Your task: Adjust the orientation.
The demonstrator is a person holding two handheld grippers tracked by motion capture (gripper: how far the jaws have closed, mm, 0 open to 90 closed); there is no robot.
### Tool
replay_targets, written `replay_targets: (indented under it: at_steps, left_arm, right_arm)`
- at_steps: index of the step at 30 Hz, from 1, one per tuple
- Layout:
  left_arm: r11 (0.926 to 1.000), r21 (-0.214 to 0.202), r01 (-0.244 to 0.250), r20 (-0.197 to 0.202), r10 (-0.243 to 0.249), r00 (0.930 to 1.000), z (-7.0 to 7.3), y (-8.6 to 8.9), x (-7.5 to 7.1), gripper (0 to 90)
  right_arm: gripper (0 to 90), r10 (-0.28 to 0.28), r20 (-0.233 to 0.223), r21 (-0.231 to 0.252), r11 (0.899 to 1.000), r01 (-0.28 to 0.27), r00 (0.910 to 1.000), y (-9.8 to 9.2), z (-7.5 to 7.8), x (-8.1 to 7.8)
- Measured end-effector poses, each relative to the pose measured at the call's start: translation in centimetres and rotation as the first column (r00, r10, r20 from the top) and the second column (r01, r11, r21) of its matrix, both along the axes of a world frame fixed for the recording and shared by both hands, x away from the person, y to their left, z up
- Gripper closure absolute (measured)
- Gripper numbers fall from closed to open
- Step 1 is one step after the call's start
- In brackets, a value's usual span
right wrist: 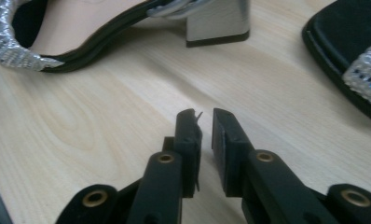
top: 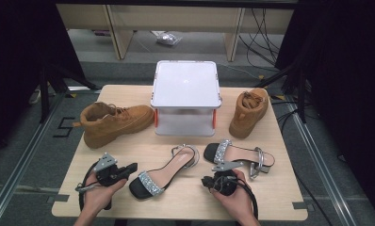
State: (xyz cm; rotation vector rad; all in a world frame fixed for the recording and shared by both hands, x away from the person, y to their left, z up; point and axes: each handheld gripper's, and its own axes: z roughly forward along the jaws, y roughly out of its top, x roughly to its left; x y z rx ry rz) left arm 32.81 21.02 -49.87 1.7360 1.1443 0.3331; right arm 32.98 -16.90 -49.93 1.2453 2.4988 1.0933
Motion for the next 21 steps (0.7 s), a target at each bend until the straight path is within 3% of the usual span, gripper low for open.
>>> replay_targets:
  at_steps: [2, 6, 7, 8, 9, 11, 13, 14, 15, 16, 17, 19, 21]
  left_arm:
    - [0.9999, -0.002, 0.014, 0.003, -0.014, 0.9999, 0.3, 0.0, -0.6, 88.8]
    - [0.9984, -0.015, 0.055, -0.007, -0.055, 0.9985, 1.1, -0.6, -2.3, 89.0]
    - [0.9975, -0.017, 0.068, -0.007, -0.068, 0.9976, 1.2, -0.8, -2.7, 89.0]
    - [0.9969, -0.019, 0.076, -0.012, -0.077, 0.9970, 1.3, -1.0, -3.2, 89.0]
    - [0.9955, -0.025, 0.091, -0.025, -0.092, 0.9955, 1.4, -1.2, -3.6, 89.0]
    - [0.9899, -0.032, 0.138, -0.039, -0.139, 0.9895, 1.3, -1.8, -4.5, 89.0]
    - [0.9828, -0.009, 0.184, -0.057, -0.185, 0.9811, 1.1, -2.5, -5.4, 89.0]
    - [0.9790, -0.016, 0.203, -0.063, -0.204, 0.9770, 0.8, -2.9, -5.8, 89.0]
    - [0.9757, -0.001, 0.219, -0.085, -0.219, 0.9721, 0.7, -3.1, -6.0, 89.0]
    - [0.9721, 0.005, 0.235, -0.085, -0.233, 0.9686, 0.5, -3.4, -6.2, 89.1]
    - [0.9721, 0.005, 0.235, -0.085, -0.233, 0.9686, 0.5, -3.4, -6.2, 89.1]
    - [0.9653, 0.008, 0.261, -0.105, -0.259, 0.9602, 0.1, -3.9, -6.4, 89.1]
    - [0.9583, 0.043, 0.282, -0.133, -0.275, 0.9522, -0.5, -4.7, -6.5, 89.2]
  right_arm:
    - [84.9, 0.017, -0.026, 0.014, 1.000, -0.017, 0.9995, 0.1, 0.1, 0.1]
    - [88.1, 0.004, -0.017, 0.013, 1.000, -0.004, 0.9999, -0.2, 0.3, 0.4]
    - [88.4, -0.010, -0.032, 0.018, 1.000, 0.011, 0.9994, -0.2, 0.4, 0.4]
    - [88.5, -0.005, -0.011, 0.025, 1.000, 0.005, 0.9999, -0.2, 0.3, 0.7]
    - [88.7, -0.013, -0.025, 0.021, 1.000, 0.013, 0.9996, -0.3, 0.3, 0.7]
    - [89.2, -0.022, -0.035, 0.014, 1.000, 0.023, 0.9991, -0.4, 0.4, 0.7]
    - [89.2, -0.026, -0.021, 0.028, 0.999, 0.027, 0.9994, -0.3, 0.1, 0.7]
    - [89.1, -0.022, -0.048, 0.019, 1.000, 0.023, 0.9986, -0.2, 0.2, 0.5]
    - [89.0, -0.022, -0.027, 0.035, 0.999, 0.023, 0.9994, 0.0, 0.0, 0.5]
    - [88.8, -0.023, -0.054, 0.015, 1.000, 0.024, 0.9983, 0.0, 0.2, 0.4]
    - [88.6, -0.019, -0.041, 0.011, 1.000, 0.019, 0.9990, 0.2, 0.2, 0.4]
    - [88.4, -0.013, -0.059, 0.009, 1.000, 0.013, 0.9982, 0.2, 0.3, 0.4]
    - [88.5, -0.014, -0.050, 0.015, 1.000, 0.015, 0.9987, 0.4, 0.6, 0.4]
